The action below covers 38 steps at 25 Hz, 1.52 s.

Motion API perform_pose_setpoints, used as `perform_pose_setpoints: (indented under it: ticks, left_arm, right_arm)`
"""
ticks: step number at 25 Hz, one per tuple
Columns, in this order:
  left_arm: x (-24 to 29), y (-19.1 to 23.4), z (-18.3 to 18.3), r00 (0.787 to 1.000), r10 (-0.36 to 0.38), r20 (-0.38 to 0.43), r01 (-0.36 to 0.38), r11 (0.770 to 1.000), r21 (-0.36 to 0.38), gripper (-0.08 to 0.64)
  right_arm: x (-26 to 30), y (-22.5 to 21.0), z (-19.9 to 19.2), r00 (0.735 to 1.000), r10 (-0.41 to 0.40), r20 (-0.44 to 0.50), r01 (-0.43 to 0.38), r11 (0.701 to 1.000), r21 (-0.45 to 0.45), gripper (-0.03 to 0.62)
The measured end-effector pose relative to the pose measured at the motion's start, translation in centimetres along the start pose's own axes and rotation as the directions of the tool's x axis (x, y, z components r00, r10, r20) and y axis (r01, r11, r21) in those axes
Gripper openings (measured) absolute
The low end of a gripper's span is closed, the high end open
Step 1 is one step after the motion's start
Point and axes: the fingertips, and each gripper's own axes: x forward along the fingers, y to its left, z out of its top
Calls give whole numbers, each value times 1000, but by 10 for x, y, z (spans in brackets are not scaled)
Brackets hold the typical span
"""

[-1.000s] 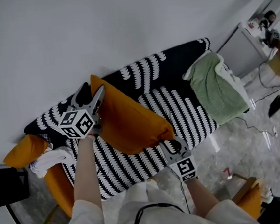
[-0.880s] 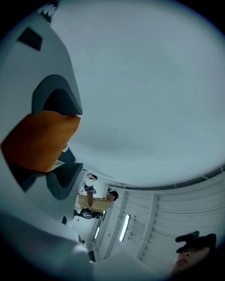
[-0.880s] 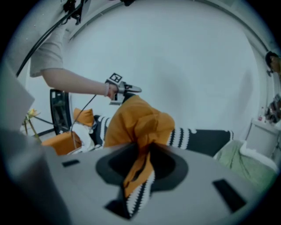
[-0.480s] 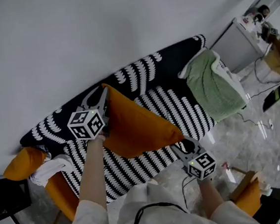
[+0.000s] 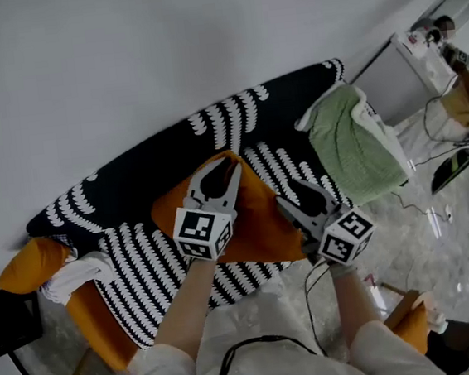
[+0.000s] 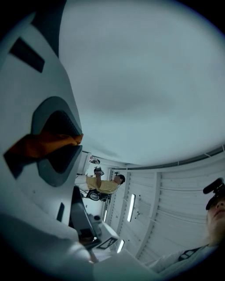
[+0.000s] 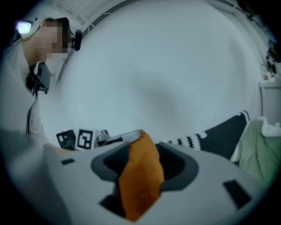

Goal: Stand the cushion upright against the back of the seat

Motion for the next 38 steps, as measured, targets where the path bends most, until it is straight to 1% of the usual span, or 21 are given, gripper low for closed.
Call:
perform_pose_setpoints:
  ticks: [2, 5, 6, 9, 11, 13, 14, 16, 18, 20, 21, 23, 24, 25, 26, 28, 31, 33, 35, 37, 38]
  left_arm:
    - [7, -29, -5, 1000, -20, 1, 20, 999, 32, 94]
    - [16, -54, -12, 1000, -3, 2, 3, 998, 68, 92]
    - [19, -58, -13, 1000, 5, 4, -5, 998, 69, 92]
    - [28, -71, -19, 1000, -1, 9, 0, 996, 85, 92]
    - [35, -84, -25, 1000, -6, 4, 5, 995, 103, 92]
    - [43, -99, -31, 1000, -7, -3, 8, 993, 120, 92]
    - [48, -107, -34, 1000, -18, -5, 19, 993, 118, 92]
    - [59, -119, -40, 998, -60, -4, 60, 996, 68, 92]
    - [68, -127, -45, 995, -102, 11, 102, 995, -20, 106]
    - [73, -132, -47, 990, -129, 47, 134, 985, -111, 145]
    - [74, -134, -48, 988, -135, 70, 145, 975, -165, 178]
    - [74, -133, -53, 986, -127, 109, 153, 949, -277, 301]
    - [72, -131, -58, 987, -113, 116, 144, 941, -307, 307]
    - [69, -129, -63, 989, -96, 114, 128, 942, -312, 307]
    - [64, -125, -69, 991, -76, 108, 106, 947, -303, 307]
    - [51, -109, -80, 996, -18, 88, 42, 959, -282, 307]
    - [21, -66, -104, 993, 114, 9, -108, 961, -254, 307]
    - [-6, -29, -121, 974, 219, -58, -227, 947, -225, 307]
    - [-36, 12, -134, 940, 319, -118, -337, 920, -201, 307]
    - [-63, 53, -146, 896, 406, -179, -436, 879, -192, 307]
    - [-76, 72, -152, 869, 448, -212, -487, 852, -193, 307]
  right_arm:
    - [21, -4, 0, 998, 49, -28, -48, 998, 32, 218]
    - [29, -23, 0, 995, 96, -23, -91, 981, 168, 226]
    - [27, -29, 1, 992, 122, -12, -116, 967, 225, 236]
    - [20, -46, 12, 975, 216, 44, -216, 901, 375, 239]
    - [20, -53, 14, 964, 263, 30, -253, 883, 394, 238]
    - [22, -62, 13, 954, 298, -6, -270, 872, 409, 238]
    - [23, -67, 12, 949, 316, -21, -276, 859, 431, 238]
    - [22, -79, 8, 935, 349, -55, -281, 828, 486, 238]
    - [16, -93, 1, 920, 381, -88, -279, 798, 534, 238]
    - [10, -104, -5, 910, 400, -109, -278, 785, 553, 244]
    - [8, -110, -9, 910, 393, -129, -267, 797, 542, 247]
    - [4, -129, -25, 917, 337, -212, -204, 855, 477, 245]
    - [0, -141, -35, 918, 299, -259, -166, 886, 433, 244]
    - [-4, -153, -44, 919, 263, -295, -134, 910, 393, 229]
    - [-8, -164, -51, 919, 233, -317, -109, 925, 364, 181]
    - [-15, -182, -59, 923, 192, -334, -83, 946, 314, 136]
    - [-24, -193, -65, 930, 159, -332, -88, 972, 218, 104]
    - [-31, -194, -69, 934, 144, -326, -106, 986, 131, 86]
    - [-40, -193, -73, 935, 132, -329, -133, 991, 18, 75]
    - [-51, -191, -79, 934, 129, -334, -169, 981, -94, 69]
    - [-56, -191, -82, 934, 132, -331, -185, 974, -133, 67]
